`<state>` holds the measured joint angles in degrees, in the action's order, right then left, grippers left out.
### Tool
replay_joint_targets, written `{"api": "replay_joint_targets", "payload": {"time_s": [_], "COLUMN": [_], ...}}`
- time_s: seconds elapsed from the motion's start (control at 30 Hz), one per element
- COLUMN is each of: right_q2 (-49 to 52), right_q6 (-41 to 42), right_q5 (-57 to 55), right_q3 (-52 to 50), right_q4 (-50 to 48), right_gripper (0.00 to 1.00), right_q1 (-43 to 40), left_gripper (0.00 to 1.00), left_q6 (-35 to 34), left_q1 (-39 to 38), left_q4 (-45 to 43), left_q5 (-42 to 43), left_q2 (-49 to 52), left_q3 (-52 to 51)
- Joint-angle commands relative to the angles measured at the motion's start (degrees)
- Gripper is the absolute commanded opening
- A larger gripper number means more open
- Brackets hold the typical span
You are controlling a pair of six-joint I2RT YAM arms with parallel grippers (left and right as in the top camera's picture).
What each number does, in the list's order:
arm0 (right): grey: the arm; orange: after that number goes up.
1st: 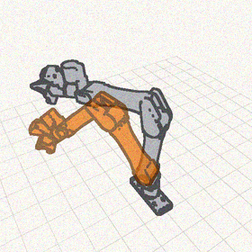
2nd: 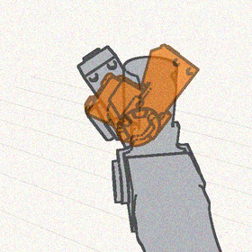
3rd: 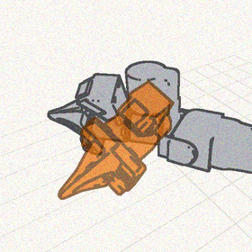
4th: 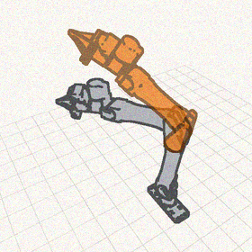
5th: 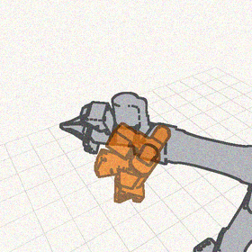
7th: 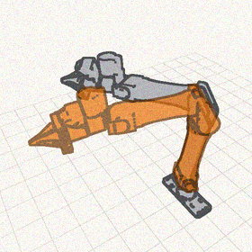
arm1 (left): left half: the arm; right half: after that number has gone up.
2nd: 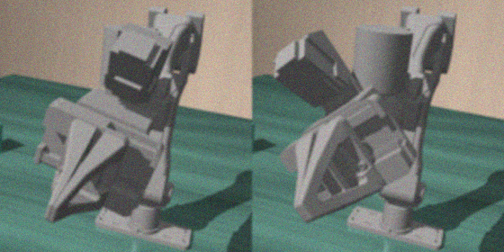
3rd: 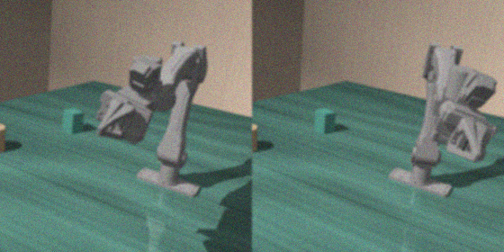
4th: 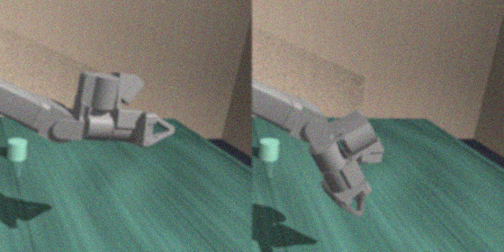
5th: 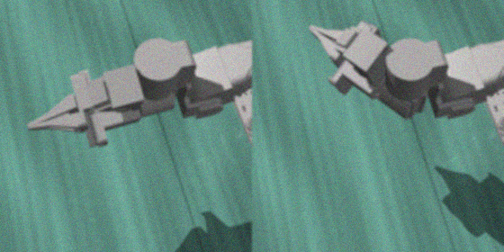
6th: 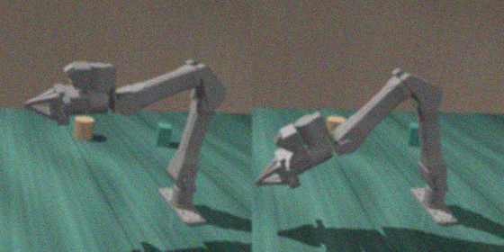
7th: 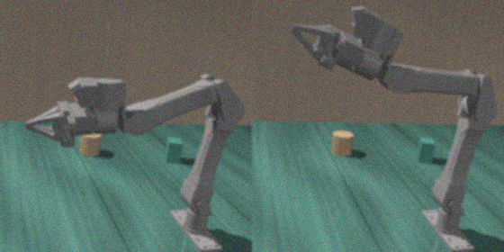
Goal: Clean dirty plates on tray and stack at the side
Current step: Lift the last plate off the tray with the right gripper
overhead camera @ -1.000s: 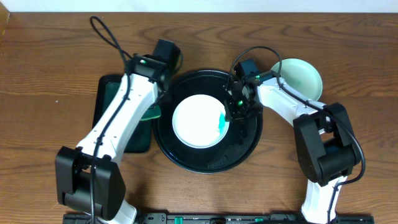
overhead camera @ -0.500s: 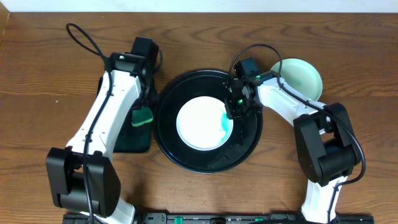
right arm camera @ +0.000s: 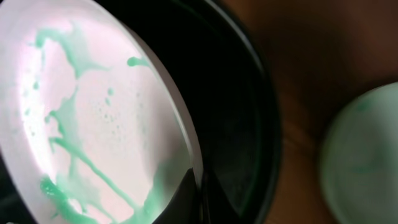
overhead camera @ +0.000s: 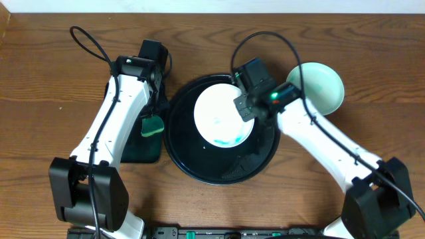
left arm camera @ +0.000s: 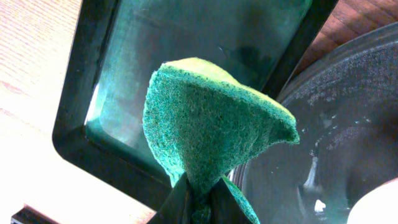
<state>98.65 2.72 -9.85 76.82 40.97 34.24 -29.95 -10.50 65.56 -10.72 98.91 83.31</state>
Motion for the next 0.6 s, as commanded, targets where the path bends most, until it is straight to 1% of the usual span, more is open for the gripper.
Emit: {"api": "replay_joint_targets", "payload": {"time_s": [0.0,0.27,0.57], "right_q2": [-1.7,-1.9,-1.9], "right_q6": [-4.7,-12.8,-22.4], "right_q5": [-15.5,-41.2,-56.7], "right_q3": [0.9,0.9,0.9], "right_q4": [0.1,-1.7,-7.2], "right_gripper": [0.01,0.01,0.01], "right_q1": [3.9,11.8,18.1], "left_gripper": [0.07,0.07,0.07], "left_q6": [0.2,0.3,0.4], "left_q1": [0.3,1.6,5.4], "left_q4": [0.2,0.2,0.2], "left_q5": [-0.2,-0.2,0.0], "left_q2": [0.0,0.1,0.1], "left_q3": [1.1,0.5,-1.7]}}
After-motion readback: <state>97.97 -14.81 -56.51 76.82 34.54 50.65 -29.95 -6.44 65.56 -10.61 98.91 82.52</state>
